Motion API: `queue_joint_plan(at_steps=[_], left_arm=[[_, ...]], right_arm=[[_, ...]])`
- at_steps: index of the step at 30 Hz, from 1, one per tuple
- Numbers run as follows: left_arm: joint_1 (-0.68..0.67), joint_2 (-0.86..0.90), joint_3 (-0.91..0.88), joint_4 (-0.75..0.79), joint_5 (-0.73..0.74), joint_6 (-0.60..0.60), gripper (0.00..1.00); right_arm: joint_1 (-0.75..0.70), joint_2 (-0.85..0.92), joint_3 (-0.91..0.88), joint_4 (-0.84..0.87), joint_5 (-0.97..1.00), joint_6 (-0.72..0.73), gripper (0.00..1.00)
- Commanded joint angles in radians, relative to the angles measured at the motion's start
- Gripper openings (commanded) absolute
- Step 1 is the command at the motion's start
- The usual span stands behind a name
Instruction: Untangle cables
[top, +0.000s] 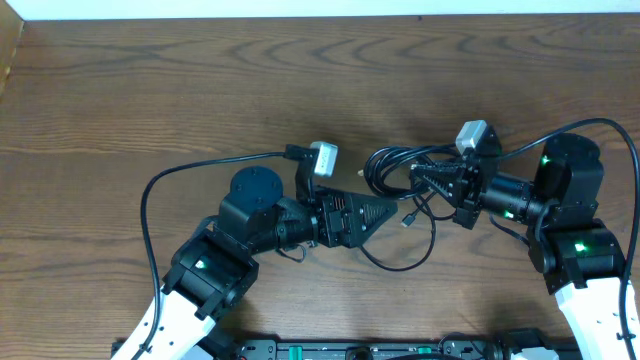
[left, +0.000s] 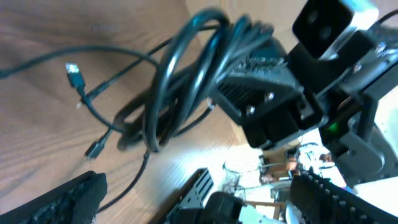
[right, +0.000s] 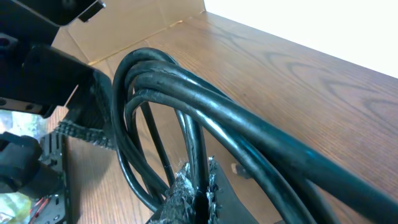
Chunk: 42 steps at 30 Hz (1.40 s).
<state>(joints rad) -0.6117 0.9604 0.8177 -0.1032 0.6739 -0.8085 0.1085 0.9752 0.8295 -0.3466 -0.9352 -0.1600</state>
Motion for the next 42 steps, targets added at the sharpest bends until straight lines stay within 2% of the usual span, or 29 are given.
queue_joint_plan(at_steps=[1,10,16,19,23,29,42], left_arm=[[-0.005,0.012,0.03,0.03,-0.016,-0.029,0.98],[-0.018,0.057,0.03,0.047,-0.032,-0.029,0.98],[-0.018,0.069,0.03,0.09,-0.031,-0.036,0.9],[-0.018,0.069,0.03,0.098,-0.031,-0.04,0.89],[-0.018,0.069,0.03,0.069,-0.019,-0.04,0.9],[-0.018,0.071,0.03,0.014,-0.019,-0.04,0.98],[-0.018,0.081,0.03,0.094,-0.079,-0.087,0.99]], right_arm=[[-0.002,-0.003,0.008,0.006,-0.043,0.017,0.01],[-0.002,-0.003,0.008,0.003,-0.082,0.017,0.01],[-0.002,-0.003,0.008,0.003,-0.08,0.017,0.01],[-0.002,-0.003,0.008,0.002,-0.06,0.015,0.01],[-0.002,-0.003,0.008,0.003,0.004,0.013,0.01],[-0.002,-0.003,0.008,0.014,0.095,0.014,0.01],[0.013,-0.003,0.008,0.005,0.011,0.044,0.01]])
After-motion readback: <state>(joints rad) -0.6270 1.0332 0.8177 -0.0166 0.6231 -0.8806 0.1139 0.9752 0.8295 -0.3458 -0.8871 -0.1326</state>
